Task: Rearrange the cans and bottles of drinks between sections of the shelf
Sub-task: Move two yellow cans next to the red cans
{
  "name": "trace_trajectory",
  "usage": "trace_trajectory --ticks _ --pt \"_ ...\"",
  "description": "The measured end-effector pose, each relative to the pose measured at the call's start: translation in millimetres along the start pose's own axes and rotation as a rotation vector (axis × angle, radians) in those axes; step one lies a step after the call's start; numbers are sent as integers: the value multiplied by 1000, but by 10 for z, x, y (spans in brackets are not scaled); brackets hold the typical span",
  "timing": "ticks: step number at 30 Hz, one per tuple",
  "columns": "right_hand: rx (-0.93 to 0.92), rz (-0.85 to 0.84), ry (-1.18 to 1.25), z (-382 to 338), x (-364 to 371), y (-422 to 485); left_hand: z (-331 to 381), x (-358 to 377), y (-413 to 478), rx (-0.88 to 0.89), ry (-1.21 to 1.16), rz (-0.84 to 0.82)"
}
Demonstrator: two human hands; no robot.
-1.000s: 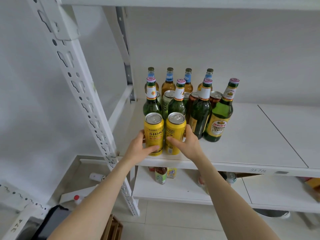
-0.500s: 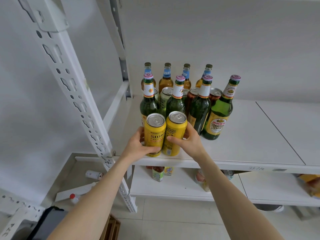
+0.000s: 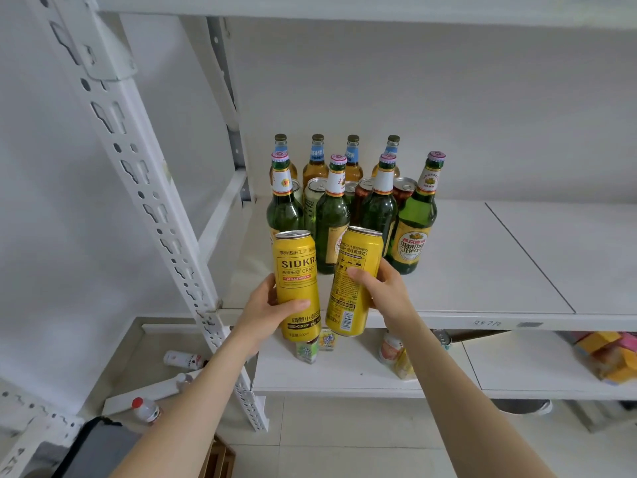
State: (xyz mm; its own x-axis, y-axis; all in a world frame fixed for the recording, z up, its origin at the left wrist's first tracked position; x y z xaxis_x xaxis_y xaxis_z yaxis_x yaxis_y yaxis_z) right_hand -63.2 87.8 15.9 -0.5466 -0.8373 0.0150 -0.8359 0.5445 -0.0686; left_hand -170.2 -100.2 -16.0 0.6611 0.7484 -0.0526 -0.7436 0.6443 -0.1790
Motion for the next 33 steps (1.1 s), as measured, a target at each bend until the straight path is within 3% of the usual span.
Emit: trace_trajectory --ticks 16,33 --pt "-42 52 55 -181 -837 -628 204 805 -431 35 31 2" --pt "-66 72 -33 -389 -3016 -959 538 3016 -446 94 -9 -18"
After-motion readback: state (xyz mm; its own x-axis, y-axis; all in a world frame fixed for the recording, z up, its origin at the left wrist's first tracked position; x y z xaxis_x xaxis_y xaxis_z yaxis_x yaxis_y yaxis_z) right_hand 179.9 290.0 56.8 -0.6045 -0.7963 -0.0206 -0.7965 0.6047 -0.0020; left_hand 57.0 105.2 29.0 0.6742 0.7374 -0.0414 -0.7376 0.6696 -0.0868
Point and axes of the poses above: each hand's wrist, its own y-axis towards the middle knuckle, its own x-axis out of the palm, z = x × y, the point moved 5 cm from there along y, towards the middle knuckle, and after that the axes turned 1 degree about -x, right-handed, at the moved point
